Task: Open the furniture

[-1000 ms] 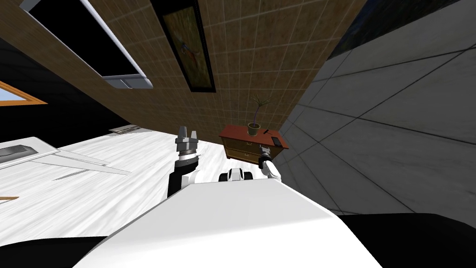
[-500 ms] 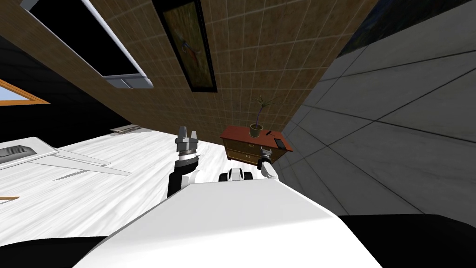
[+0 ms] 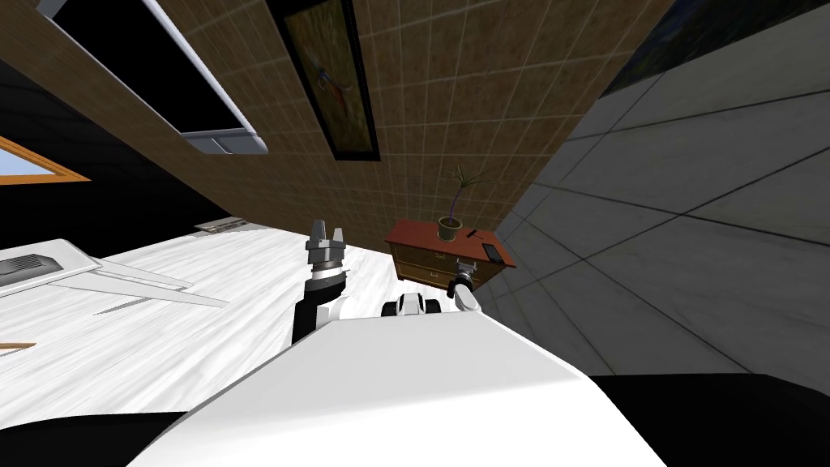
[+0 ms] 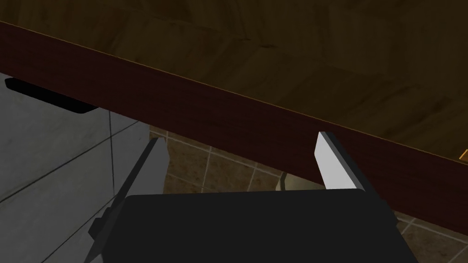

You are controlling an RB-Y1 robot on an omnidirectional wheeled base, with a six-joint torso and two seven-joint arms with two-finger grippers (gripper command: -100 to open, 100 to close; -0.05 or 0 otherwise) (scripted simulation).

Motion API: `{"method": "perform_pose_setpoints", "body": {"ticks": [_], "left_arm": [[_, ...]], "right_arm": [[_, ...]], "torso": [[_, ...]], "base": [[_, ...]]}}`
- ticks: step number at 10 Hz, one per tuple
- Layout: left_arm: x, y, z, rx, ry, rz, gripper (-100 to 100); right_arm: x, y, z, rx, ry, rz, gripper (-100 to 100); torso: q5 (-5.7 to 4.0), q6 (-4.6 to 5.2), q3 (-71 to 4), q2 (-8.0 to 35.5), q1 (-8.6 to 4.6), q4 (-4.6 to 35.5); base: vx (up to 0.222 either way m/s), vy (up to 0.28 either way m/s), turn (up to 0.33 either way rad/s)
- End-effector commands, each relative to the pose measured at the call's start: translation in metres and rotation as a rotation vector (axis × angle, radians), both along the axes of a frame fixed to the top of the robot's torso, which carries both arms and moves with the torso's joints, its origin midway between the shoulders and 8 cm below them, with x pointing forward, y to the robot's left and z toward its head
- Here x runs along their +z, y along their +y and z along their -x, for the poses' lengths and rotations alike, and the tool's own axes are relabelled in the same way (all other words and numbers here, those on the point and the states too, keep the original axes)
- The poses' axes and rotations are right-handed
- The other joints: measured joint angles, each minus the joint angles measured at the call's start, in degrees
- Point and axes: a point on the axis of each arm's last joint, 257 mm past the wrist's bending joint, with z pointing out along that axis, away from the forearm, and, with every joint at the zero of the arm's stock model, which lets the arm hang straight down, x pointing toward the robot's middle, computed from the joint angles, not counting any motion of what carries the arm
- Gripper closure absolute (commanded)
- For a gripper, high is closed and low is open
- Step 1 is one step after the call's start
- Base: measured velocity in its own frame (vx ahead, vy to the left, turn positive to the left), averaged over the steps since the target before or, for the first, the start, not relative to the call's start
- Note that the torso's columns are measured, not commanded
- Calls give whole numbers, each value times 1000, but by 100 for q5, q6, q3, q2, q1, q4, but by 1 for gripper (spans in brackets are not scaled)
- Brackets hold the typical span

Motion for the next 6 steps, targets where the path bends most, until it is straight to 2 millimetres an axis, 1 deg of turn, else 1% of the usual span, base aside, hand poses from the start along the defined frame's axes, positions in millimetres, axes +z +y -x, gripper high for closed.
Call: {"method": "perform_pose_setpoints", "body": {"ticks": [1,2,3,4,5,6], "left_arm": [[0,0,0,0,0,0,0],[0,0,0,0,0,0,0],[0,0,0,0,0,0,0],[0,0,0,0,0,0,0],[0,0,0,0,0,0,0],[0,0,0,0,0,0,0]], "right_arm": [[-4,-5,11,-29,30,93,-100],[-3,-5,10,-26,29,99,-100],[-13,-7,20,-42,62,153,-100],[-6,-8,20,-46,55,184,-100],[-16,-8,29,-50,85,224,-100],[-10,-10,31,-62,79,263,-100]], "torso": [[0,-1,-5,-11,4,-3],[1,0,-6,-10,3,-3],[-1,0,1,2,-3,0],[-1,-1,-1,-4,2,-1],[0,0,-3,-6,3,-1],[1,-1,-8,-15,7,-4]], "base": [[68,32,18],[29,13,-3],[53,23,35],[60,24,17],[88,34,22],[73,35,17]]}}
